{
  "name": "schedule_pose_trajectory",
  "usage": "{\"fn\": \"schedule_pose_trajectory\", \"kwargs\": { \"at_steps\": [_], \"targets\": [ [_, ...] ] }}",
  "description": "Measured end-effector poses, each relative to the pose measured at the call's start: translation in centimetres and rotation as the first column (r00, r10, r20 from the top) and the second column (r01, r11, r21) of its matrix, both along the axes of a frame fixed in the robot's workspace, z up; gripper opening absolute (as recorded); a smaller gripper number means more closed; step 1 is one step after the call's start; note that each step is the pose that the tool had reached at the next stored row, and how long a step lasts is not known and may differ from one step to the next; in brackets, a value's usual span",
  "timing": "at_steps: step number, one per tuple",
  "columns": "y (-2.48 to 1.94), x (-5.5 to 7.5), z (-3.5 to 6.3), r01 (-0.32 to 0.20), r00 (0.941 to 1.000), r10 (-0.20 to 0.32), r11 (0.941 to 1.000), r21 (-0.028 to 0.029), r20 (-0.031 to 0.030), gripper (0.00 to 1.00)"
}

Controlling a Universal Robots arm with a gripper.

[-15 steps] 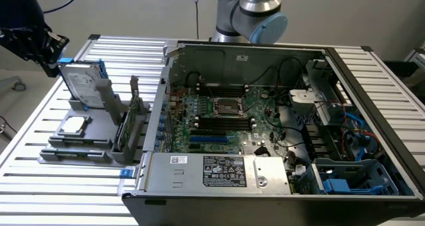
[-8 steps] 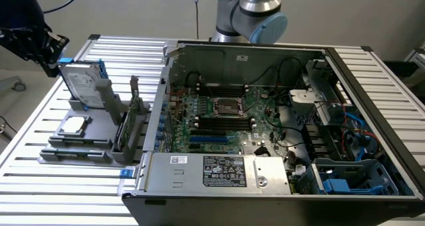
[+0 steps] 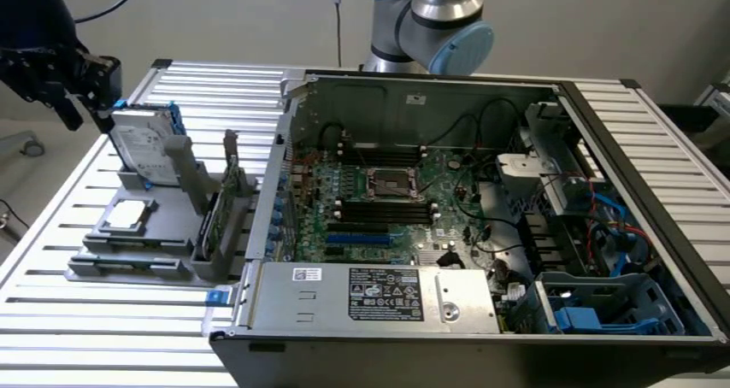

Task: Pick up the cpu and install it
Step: 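Pick up the cpu and move it towards the insertion slot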

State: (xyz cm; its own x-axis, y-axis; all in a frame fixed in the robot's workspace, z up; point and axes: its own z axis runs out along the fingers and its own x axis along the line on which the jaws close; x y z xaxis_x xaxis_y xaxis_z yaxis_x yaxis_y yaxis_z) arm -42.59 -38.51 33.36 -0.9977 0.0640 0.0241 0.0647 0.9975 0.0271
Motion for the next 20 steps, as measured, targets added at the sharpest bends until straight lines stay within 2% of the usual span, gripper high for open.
{"fn": "schedule_pose_trajectory", "kwargs": {
  "at_steps": [3, 4, 12, 20],
  "targets": [
    [0.0, 0.0, -0.11, 0.0, 1.0, 0.0, 1.0, 0.0002, 0.0003, 0.53],
    [0.0, 0.0, -0.31, 0.0, 1.0, 0.0, 1.0, -0.0002, 0.0003, 0.6],
    [-0.08, -0.1, -1.8, 0.0, 1.0, 0.0, 1.0, -0.0013, 0.0001, 0.6],
    [-0.57, -0.2, -3.25, -0.004, 1.0, 0.004, 1.0, -0.0014, 0.0001, 0.6]
  ]
}}
